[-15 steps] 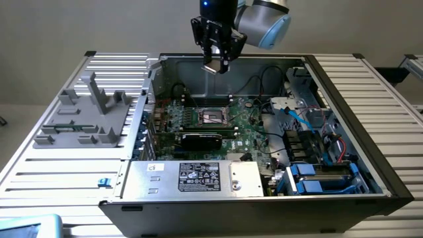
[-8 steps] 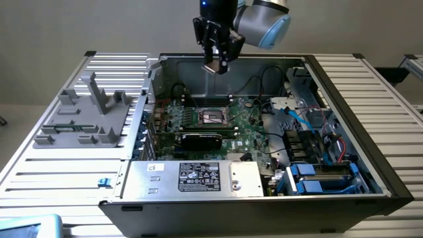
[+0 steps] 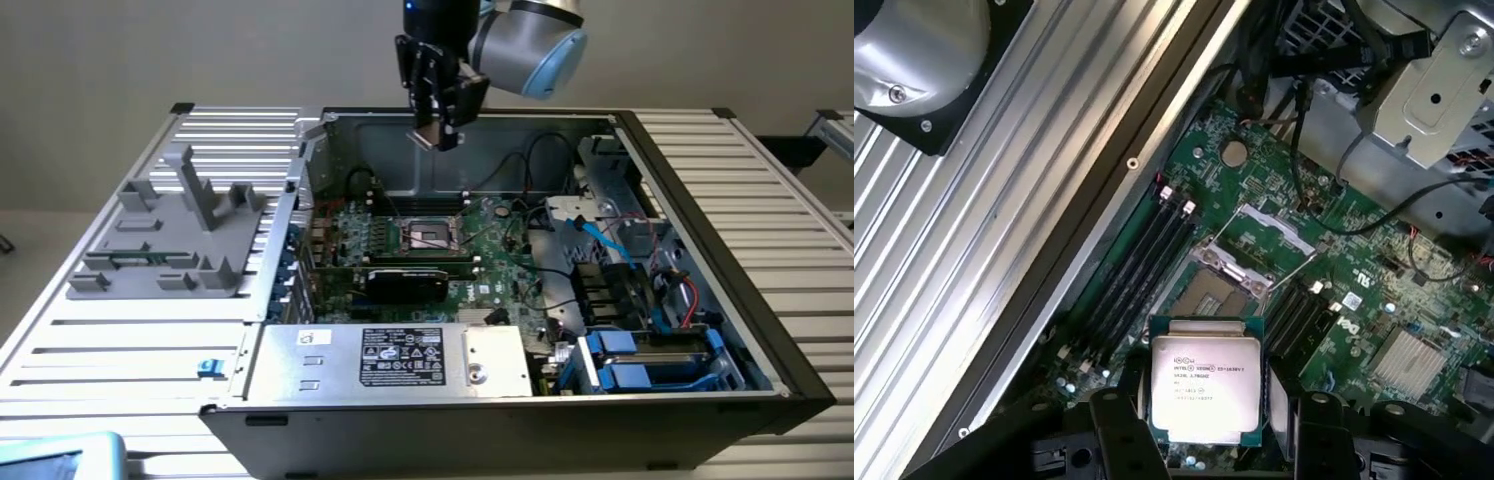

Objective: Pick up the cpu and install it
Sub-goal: 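Place the cpu into insertion slot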

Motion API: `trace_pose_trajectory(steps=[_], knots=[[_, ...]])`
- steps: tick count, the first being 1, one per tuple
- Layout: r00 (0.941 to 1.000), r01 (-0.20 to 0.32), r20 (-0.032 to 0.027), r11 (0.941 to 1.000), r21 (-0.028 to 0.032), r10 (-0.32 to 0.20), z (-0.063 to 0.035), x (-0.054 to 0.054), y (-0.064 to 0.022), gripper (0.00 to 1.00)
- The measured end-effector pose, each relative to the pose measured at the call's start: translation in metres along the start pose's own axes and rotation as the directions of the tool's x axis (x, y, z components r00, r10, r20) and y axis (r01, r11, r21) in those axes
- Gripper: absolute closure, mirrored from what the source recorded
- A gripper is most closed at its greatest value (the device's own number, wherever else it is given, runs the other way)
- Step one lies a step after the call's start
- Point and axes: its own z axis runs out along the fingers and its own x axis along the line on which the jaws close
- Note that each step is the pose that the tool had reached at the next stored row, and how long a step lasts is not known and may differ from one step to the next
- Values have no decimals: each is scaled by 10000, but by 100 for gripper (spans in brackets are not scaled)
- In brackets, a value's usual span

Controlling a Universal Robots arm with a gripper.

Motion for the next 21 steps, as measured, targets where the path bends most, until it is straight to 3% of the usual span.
trace_pose_trajectory(steps=[4, 9, 15, 21], knots=[[9980, -633, -1, 9980, 2, 633, 4, 0, 0, 44], [9901, -1403, 0, 9901, 3, 1403, 9, 0, 0, 44], [9881, -1541, 1, 9881, 4, 1541, 10, 0, 0, 44], [9685, -2490, 2, 9685, 6, 2490, 14, 0, 0, 44]])
